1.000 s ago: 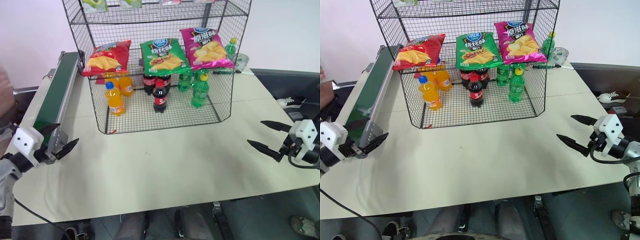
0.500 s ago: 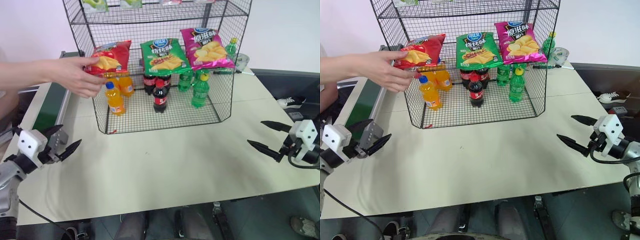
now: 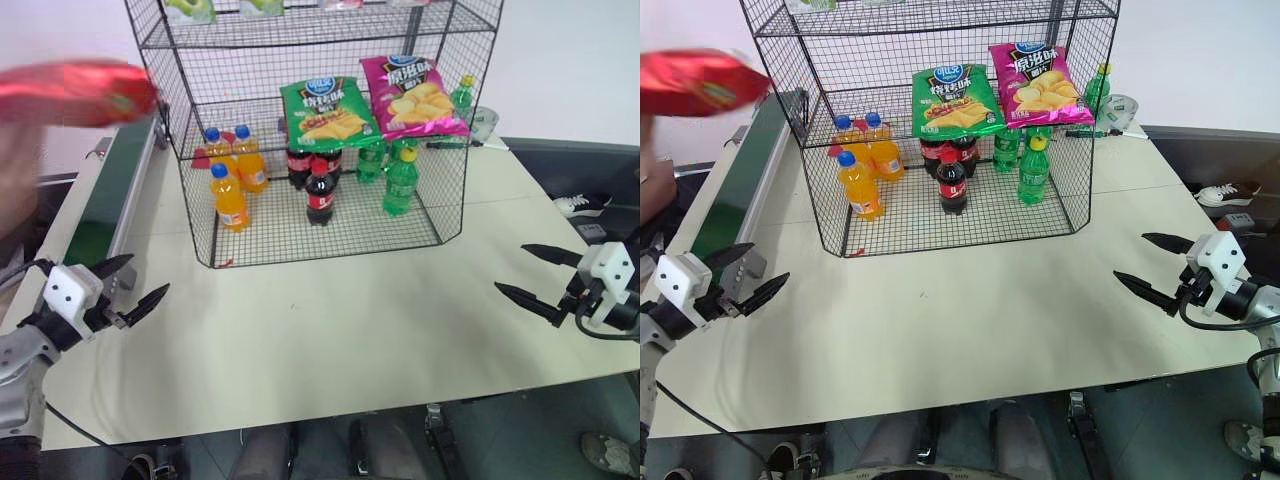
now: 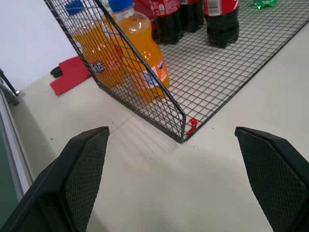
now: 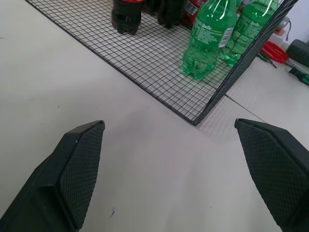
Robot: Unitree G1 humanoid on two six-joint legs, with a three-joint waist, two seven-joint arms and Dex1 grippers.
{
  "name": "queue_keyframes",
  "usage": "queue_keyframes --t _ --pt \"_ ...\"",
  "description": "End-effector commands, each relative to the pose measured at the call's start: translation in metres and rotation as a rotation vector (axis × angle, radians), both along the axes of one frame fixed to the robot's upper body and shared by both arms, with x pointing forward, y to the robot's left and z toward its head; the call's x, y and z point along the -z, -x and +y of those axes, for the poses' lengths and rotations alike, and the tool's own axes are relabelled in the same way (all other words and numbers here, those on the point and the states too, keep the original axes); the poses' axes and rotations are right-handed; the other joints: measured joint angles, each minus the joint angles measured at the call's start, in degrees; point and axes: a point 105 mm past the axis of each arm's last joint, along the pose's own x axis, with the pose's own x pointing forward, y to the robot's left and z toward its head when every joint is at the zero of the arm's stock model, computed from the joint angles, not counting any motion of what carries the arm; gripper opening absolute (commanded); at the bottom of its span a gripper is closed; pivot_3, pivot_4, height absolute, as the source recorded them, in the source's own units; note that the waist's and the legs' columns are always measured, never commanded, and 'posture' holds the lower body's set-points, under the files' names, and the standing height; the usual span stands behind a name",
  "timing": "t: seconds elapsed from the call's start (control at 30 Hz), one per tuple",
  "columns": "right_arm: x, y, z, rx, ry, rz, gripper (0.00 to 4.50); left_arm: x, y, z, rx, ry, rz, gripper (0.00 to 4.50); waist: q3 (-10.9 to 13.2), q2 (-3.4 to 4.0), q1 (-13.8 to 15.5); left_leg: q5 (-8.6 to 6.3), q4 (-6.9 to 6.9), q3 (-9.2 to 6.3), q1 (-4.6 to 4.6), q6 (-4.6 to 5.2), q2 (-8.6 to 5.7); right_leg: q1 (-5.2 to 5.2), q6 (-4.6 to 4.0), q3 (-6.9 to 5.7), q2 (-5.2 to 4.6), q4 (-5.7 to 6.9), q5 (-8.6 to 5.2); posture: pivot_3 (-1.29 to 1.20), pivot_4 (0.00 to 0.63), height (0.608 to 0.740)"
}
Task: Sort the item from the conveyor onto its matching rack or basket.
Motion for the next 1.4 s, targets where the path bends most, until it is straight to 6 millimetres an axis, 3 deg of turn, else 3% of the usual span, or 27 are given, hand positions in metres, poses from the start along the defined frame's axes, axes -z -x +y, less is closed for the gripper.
queue_keyframes --t 0.03,0.23,0.73,0.9,1.13,1.23,1.4 --pt "-0.014 -0.002 0.003 -0.018 0.006 -0.054 4.5 -0.006 0.004 0.0 0.0 -0.006 -0.04 4.37 0.0 0.0 0.0 0.0 0.0 0.0 0.0 0.0 0.0 0.0 0.0 0.0 0.0 0.0 0.0 0.0 0.15 0.74" --pt "-0.014 -0.003 0.005 -0.027 0.005 -0.053 4.5 -0.006 0.005 0.0 0.0 -0.01 -0.039 4.37 0.0 0.0 0.2 0.0 0.01 0.0 0.01 0.0 0.0 0.02 -0.01 0.0 0.0 0.01 0.0 0.0 0.15 0.74" --pt "-0.013 -0.004 0.021 -0.07 -0.034 -0.049 4.5 -0.006 0.015 0.023 -0.113 -0.004 -0.073 4.37 0.0 0.01 0.1 0.0 0.01 0.0 0.01 0.0 0.0 0.0 0.0 0.0 0.0 0.0 0.0 0.0 0.15 0.74" --pt "-0.012 -0.004 0.038 -0.117 -0.085 -0.032 4.5 -0.005 0.018 0.029 -0.17 -0.013 -0.082 4.37 0.0 0.0 0.1 0.0 0.0 -0.02 0.01 0.0 0.01 0.02 -0.01 0.0 0.0 0.0 0.0 0.0 0.15 0.74" --pt "-0.009 -0.007 0.087 -0.216 -0.174 -0.046 4.5 0.004 0.038 0.047 -0.308 -0.192 -0.121 4.37 0.0 -0.01 -0.6 0.0 -0.03 -0.02 -0.03 0.0 0.02 -0.02 0.0 0.01 0.0 -0.02 0.0 0.0 0.15 0.74" --pt "-0.007 -0.003 0.128 -0.339 -0.224 -0.034 4.5 -0.002 0.046 0.061 -0.386 -0.315 -0.175 4.37 0.0 -0.02 -0.6 0.0 -0.02 -0.04 -0.02 0.0 0.02 -0.01 -0.01 0.0 0.0 0.0 0.01 0.0 0.15 0.74" --pt "-0.004 0.001 0.174 -0.502 -0.263 -0.012 4.5 -0.004 0.056 0.069 -0.421 -0.499 -0.232 4.37 0.0 -0.03 -0.8 0.0 -0.01 -0.01 0.01 0.0 0.02 0.0 -0.04 0.01 0.0 -0.02 0.01 0.0 0.15 0.74"
